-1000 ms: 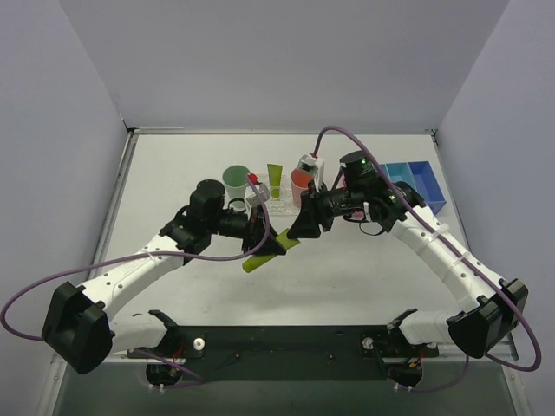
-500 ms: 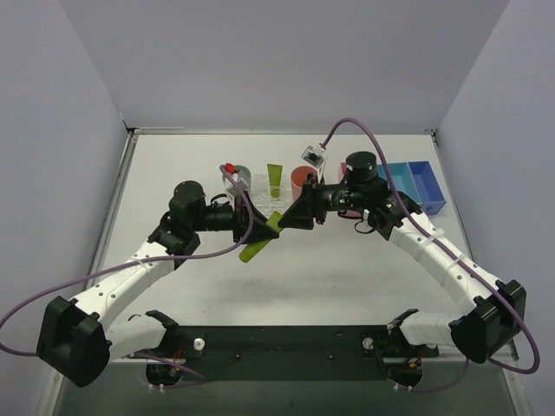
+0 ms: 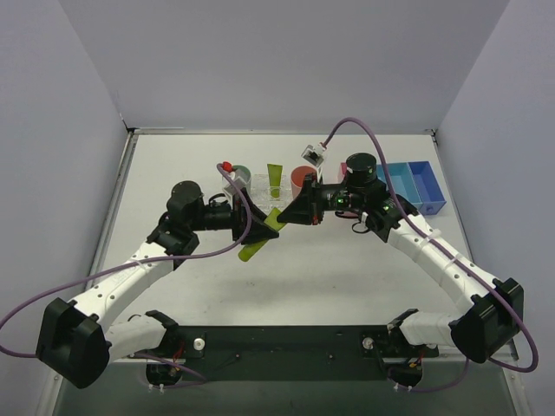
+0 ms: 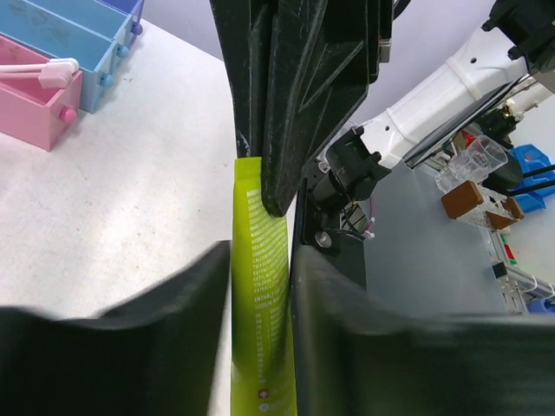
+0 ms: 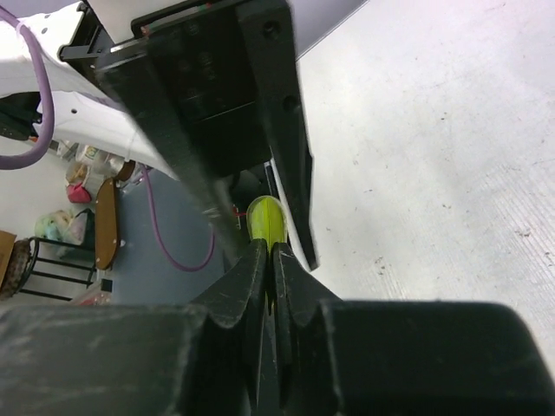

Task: Prepare toiletry sets of a toothbrush and toothpaste on the tray

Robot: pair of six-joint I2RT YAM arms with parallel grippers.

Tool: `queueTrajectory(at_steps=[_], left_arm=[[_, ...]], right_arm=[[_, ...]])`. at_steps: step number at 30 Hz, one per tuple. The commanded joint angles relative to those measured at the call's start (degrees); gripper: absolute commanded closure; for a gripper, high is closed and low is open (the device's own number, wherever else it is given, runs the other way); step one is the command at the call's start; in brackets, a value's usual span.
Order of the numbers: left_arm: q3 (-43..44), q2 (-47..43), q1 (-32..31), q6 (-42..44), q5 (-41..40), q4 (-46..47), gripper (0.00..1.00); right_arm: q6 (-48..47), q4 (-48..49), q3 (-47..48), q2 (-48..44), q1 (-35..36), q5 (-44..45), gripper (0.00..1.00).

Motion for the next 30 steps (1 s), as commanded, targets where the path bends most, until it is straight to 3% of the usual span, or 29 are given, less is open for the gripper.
queueTrajectory(at_steps=[1,4,7,12,15,23,30], left_arm=[[3.0,-1.9,1.7,4.7,-0.3,-5.5,0.40],[6.5,-4.0,4.1,13.9,-7.2,-17.9,0.27],[6.8,-7.5,7.2,17.7,-14.1,-22.3,0.18],[7.2,-9.2,14.2,19.5,-24.6,-27.6,0.13],[8.2,-7.4,17.9,18.4,-30.4,-29.8,0.13],[8.6,-6.9,18.7,20.0,-47.5,-33.5,0.13],[8.6,-5.9,18.4,21.4,-48.0,-33.9,0.13]], right_arm=[[-3.0,0.4,1.4,-1.6,-0.3,2.3,1.00],[-9.8,-9.3,4.8,-3.2,-0.3,9.5,1.00],[-13.6,-15.9,7.6,-4.7,-0.2,17.3,1.00],[-21.2,-23.1,12.9,-4.1,4.0,33.6,1.00],[-22.3,-25.2,17.7,-0.9,4.6,36.9,1.00],[-28.0,-29.2,30.8,10.2,6.4,40.0,1.00],[-31.7,-29.9,39.2,20.2,6.4,40.9,1.00]])
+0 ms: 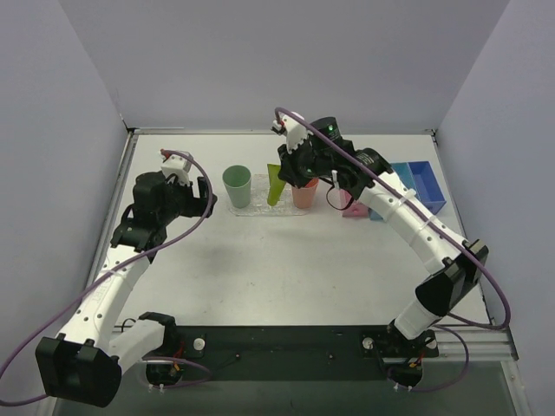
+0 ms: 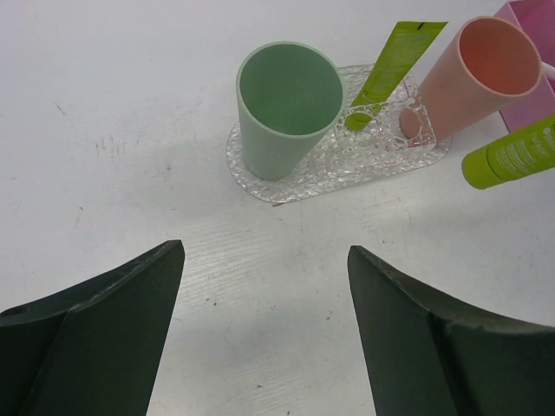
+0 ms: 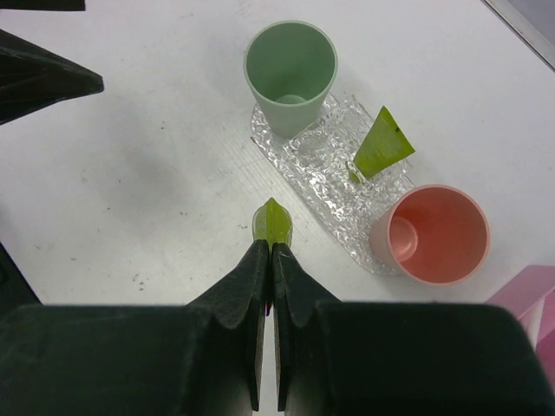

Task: Prepare toiletry sets of a toothbrush and toothpaste on the tray

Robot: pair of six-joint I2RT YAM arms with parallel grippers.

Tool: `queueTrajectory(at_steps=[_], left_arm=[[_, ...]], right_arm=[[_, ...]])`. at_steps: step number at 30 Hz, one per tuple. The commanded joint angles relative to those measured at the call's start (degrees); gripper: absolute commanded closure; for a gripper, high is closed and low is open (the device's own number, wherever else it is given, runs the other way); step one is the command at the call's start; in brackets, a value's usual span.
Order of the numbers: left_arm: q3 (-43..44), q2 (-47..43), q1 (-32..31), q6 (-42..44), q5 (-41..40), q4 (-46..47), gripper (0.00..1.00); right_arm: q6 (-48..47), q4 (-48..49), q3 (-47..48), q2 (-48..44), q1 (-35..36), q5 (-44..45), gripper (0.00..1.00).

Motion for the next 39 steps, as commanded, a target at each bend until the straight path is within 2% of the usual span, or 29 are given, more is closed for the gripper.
queueTrajectory(at_steps=[1,11,26,39], left_arm=[[2.6,0.6,-0.2,2.0,-2.9,-0.3,0.13],[3.3,2.2,-0.7,5.2,-5.5,-1.5,0.13],[3.6,2.7,-1.9,6.4,-7.0,-1.6,0.13],[3.4,2.2,-1.9,6.8,-7.5,-1.6,0.13]], right_arm=[[-3.9,0.2,6.8,3.4,0.4,1.5,1.00],[-7.1,1.1,13.6,13.0,0.4,4.6,1.00],[-7.6,11.9,11.8,16.9,0.0,6.4,1.00],[-7.4,12.0,14.9,20.9,-0.9,5.4,1.00]])
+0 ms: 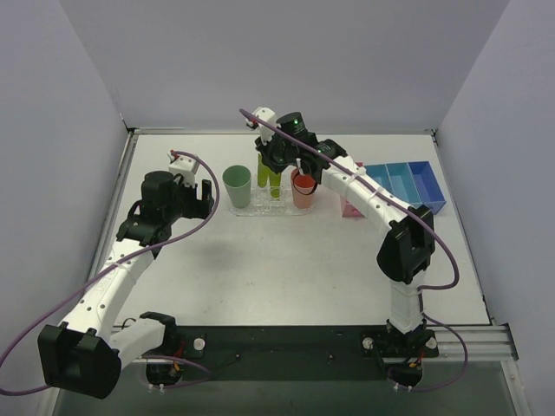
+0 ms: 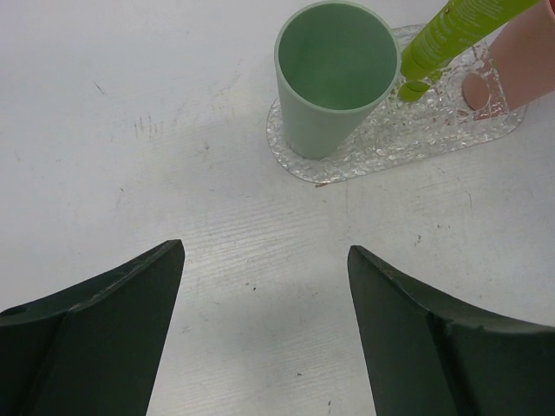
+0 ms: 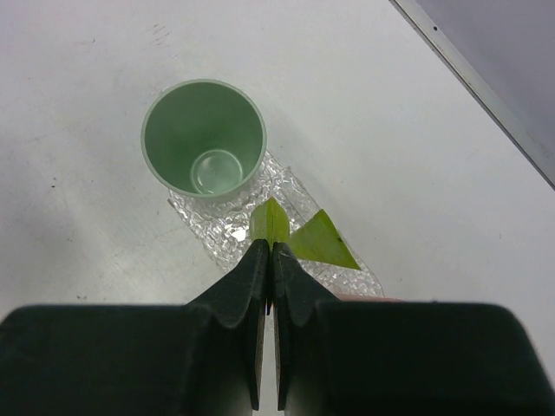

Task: Prepare toiletry sets of a toothbrush and toothpaste on the tray

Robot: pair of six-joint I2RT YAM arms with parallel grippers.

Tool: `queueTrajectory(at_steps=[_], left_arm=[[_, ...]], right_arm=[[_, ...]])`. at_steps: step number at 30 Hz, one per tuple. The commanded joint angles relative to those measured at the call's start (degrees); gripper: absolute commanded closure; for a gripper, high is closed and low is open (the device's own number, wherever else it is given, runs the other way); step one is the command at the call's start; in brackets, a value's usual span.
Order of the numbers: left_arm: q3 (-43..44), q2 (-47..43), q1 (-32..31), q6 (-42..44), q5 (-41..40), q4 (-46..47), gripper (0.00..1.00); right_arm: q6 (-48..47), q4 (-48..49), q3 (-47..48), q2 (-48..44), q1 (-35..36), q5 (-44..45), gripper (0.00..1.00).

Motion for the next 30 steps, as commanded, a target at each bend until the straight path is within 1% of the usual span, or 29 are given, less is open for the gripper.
queueTrajectory(at_steps=[1,30], left_arm=[[2.7,-0.8,-0.2,1.1,-0.6,0.8,0.13],[2.7,-0.6,-0.2,1.4,-0.7,0.9,0.13]], right_arm=[[-0.4,3.0,3.5,0.2,-0.6,-0.2,1.00],[-2.7,4.1,4.6,3.1,-0.5,1.6,1.00]])
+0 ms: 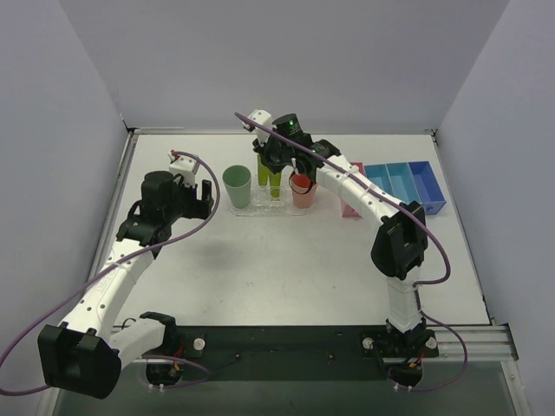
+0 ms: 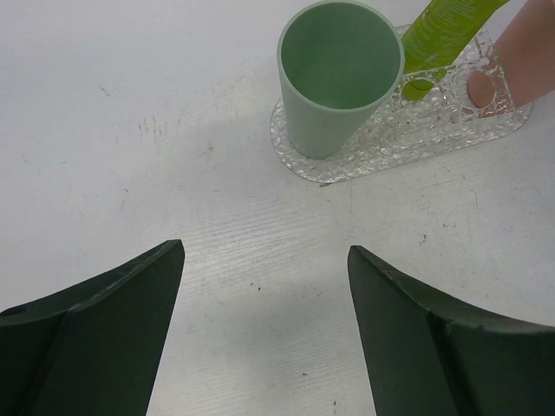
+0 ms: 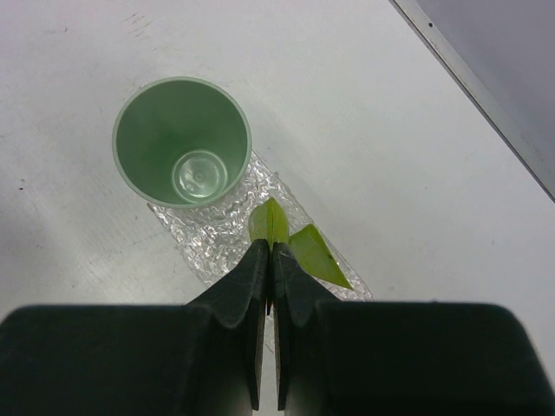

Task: Prepare toiletry sets of a toothbrush and toothpaste on the tray

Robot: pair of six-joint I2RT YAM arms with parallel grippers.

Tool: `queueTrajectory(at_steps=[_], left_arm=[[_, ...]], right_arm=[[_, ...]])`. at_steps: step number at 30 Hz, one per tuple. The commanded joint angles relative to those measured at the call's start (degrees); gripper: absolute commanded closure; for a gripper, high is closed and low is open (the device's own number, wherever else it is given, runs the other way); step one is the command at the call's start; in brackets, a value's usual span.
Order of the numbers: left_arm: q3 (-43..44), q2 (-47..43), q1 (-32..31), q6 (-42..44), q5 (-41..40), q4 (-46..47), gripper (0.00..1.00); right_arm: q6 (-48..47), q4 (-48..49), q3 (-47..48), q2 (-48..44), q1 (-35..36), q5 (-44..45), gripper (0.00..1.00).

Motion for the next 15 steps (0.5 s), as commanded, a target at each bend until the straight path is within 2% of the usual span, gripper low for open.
queueTrajectory(at_steps=[1,15], left_arm=[[2.7,-0.7,-0.3,0.6,-0.3,0.9,0.13],[2.6,-0.5,-0.2,0.6,-0.3,1.0,0.13]], right_arm=[[-0.8,3.2,2.9,-0.4,-0.5,0.6,1.00],[0.9,2.2,4.6,2.4,-1.4,-2.4,1.00]])
